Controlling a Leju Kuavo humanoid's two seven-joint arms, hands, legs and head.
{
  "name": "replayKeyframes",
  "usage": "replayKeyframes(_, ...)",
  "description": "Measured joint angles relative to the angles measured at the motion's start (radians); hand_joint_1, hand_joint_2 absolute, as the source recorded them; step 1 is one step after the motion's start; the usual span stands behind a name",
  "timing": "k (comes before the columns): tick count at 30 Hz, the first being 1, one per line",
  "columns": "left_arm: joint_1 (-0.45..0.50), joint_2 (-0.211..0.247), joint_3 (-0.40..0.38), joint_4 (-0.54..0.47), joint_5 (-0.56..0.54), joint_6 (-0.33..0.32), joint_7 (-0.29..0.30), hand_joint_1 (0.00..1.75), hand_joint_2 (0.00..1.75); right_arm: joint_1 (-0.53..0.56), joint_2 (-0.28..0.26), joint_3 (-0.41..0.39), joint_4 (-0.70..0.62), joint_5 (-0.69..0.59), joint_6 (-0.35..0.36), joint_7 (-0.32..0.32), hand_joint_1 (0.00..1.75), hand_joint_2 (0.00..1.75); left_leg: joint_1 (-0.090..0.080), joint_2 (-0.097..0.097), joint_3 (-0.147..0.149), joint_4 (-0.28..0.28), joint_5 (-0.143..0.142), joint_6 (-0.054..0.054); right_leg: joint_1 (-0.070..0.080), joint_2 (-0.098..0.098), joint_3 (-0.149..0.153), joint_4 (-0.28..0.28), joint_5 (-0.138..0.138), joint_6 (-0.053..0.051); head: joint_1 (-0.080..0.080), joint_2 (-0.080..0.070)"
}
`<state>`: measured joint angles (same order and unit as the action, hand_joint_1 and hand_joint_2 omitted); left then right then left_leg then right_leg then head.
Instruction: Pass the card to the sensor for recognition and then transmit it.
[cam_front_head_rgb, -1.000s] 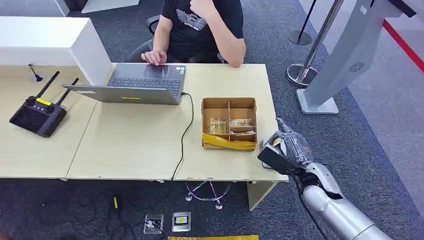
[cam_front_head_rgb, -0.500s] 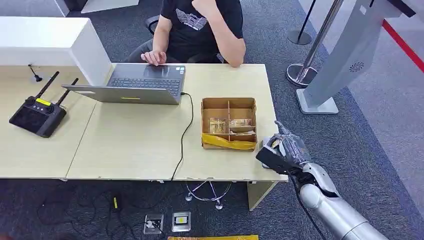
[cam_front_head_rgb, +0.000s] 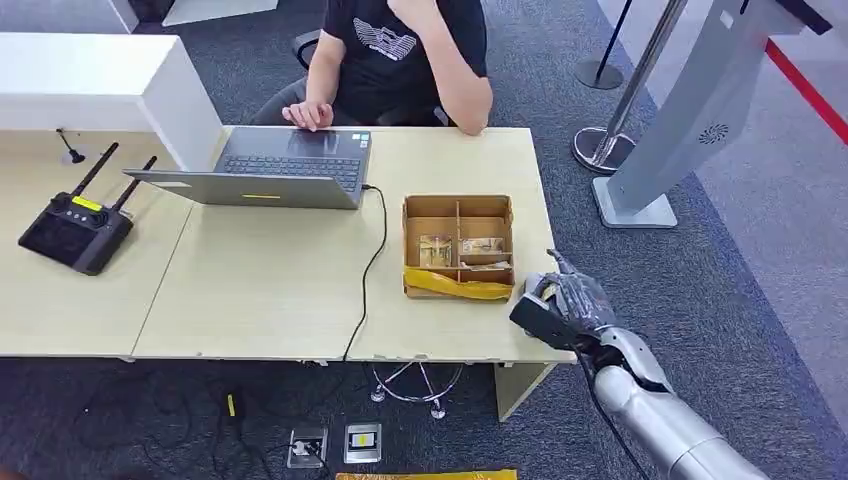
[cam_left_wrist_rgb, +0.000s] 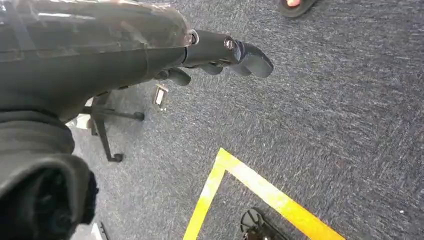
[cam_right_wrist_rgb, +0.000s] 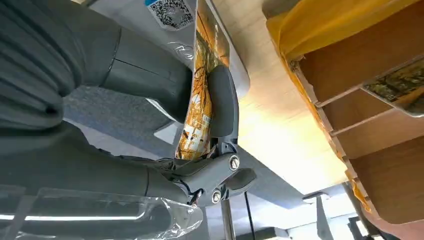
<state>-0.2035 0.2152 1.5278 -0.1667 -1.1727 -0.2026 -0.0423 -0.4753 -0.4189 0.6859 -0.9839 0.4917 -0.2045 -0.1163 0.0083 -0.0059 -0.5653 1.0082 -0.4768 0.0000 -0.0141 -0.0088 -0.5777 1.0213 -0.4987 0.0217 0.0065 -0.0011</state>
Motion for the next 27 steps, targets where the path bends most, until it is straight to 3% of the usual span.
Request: replayKeyframes(27, 0.002, -0.008, 0.007, 0.002, -0.004, 0.000, 0.034, 0.00, 0.00, -0.148, -0.019, -0.092, 0.149, -0.089, 0.014, -0.104, 1.75, 1.75, 0.000, 0.000, 0.000, 0.000, 0.000, 0.000, 0.000, 0.000, 0.000, 0.000, 0.000, 0.000, 0.000, 0.000)
